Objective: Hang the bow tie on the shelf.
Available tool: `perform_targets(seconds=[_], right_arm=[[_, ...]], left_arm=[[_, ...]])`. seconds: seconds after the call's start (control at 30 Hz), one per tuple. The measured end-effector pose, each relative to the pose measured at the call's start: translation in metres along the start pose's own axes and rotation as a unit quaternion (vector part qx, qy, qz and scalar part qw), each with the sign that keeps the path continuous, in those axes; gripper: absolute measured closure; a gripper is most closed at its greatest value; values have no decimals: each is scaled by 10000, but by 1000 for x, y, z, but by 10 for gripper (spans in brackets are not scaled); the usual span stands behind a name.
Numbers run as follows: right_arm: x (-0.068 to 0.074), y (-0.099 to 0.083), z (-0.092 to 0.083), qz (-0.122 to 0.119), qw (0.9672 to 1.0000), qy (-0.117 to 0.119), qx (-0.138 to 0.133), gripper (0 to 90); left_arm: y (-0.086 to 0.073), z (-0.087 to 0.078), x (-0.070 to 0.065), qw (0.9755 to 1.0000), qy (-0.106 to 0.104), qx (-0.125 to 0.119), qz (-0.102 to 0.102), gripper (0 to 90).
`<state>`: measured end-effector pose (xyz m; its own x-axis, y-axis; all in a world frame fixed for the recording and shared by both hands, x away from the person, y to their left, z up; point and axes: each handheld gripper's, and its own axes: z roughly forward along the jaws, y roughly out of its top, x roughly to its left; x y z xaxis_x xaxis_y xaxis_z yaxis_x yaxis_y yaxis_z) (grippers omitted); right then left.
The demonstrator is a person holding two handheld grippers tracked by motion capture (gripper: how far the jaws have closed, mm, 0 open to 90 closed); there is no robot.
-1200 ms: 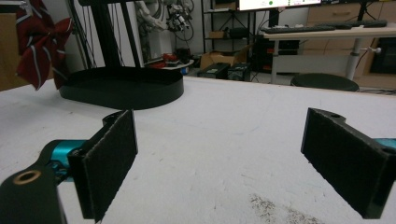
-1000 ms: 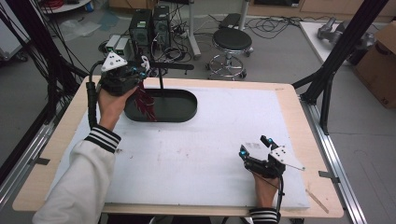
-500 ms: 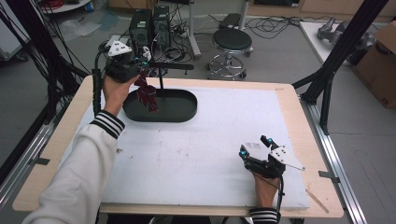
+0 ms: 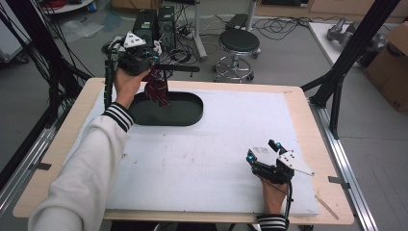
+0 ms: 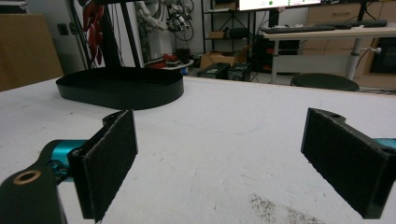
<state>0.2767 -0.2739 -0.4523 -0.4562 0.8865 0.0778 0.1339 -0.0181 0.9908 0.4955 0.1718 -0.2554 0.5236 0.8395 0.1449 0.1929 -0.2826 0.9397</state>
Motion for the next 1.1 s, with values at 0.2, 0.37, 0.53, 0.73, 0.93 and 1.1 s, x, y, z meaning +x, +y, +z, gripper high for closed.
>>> perform_targets(seconds=[0.2,0.37,0.53,0.73,0.93,1.1], right_arm=[[0,0,0,7,10000,13,-11,98],[0,0,0,6,10000,8,-20,98],[0,0,0,0,10000,4,-5,98],[0,0,0,-6,10000,-1,-2,98],[0,0,0,-1,10000,-6,7,98],[0,0,0,-7,10000,-7,-4,98]], left_arm=[[4,7,-1,10000,58,17,33,856],[1,13,0,9999,47,96,39,856],[-2,19,-1,9998,-7,186,23,856],[-8,27,-6,9995,-137,267,-55,856],[-12,31,-8,9994,-171,300,-100,855],[-13,30,-8,9993,-175,311,-134,847]])
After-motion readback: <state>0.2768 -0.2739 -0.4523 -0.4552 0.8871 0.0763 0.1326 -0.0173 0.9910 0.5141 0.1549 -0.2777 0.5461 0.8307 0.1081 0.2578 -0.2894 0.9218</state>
